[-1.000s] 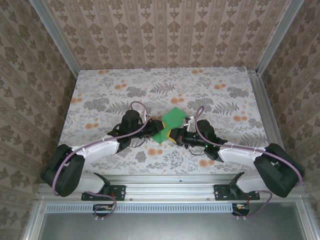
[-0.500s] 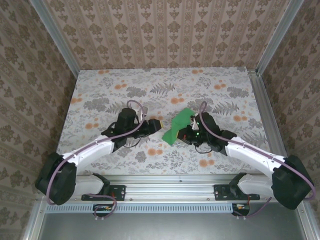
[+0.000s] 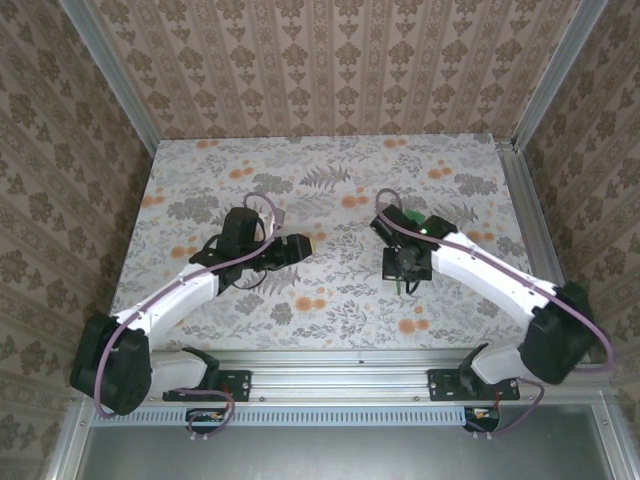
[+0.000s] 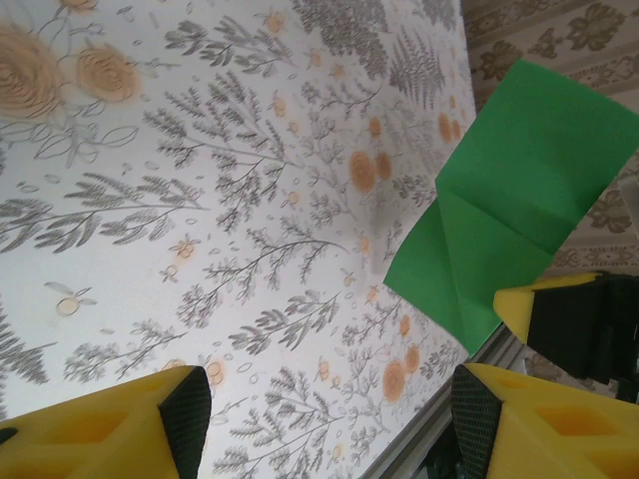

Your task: Fold a paper plane with a square sheet of paper (pick it up from the middle)

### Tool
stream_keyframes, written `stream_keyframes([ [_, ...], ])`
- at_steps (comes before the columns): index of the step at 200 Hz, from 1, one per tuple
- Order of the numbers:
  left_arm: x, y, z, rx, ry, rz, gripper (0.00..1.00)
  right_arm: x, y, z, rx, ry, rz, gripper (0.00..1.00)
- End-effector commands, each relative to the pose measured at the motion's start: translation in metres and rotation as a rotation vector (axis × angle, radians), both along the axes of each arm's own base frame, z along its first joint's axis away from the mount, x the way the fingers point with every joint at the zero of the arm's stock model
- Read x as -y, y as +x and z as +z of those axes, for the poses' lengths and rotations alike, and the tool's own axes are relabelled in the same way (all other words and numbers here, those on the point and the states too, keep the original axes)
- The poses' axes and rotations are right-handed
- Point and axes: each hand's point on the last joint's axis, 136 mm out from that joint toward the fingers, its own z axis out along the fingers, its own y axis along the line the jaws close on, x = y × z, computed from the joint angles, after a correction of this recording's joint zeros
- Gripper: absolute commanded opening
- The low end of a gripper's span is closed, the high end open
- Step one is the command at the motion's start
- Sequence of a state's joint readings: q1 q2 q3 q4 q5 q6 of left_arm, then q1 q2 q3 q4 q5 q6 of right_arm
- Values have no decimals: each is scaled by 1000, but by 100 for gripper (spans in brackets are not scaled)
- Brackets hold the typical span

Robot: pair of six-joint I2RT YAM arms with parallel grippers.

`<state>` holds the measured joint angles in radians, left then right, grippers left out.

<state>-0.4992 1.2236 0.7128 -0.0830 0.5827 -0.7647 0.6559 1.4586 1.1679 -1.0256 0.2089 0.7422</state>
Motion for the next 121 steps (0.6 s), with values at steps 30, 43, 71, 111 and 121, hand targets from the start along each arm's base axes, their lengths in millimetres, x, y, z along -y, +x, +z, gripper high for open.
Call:
stream_keyframes([
  [30, -13, -14, 12, 12, 7, -40, 72, -23, 4, -25, -122, -206, 114, 5],
  [43, -23, -12, 10, 2, 9, -7, 72, -47, 7, -36, -139, -162, 139, 7],
  [71, -32, -22, 5, -28, -6, -6, 73, -87, 14, -57, -187, -111, 192, 12],
  [111, -44, -35, 2, -48, -5, 3, 74, -134, 19, -78, -223, -24, 239, 21],
  [121, -47, -37, 1, -54, -7, 9, 74, -144, 19, -84, -231, 13, 241, 22],
])
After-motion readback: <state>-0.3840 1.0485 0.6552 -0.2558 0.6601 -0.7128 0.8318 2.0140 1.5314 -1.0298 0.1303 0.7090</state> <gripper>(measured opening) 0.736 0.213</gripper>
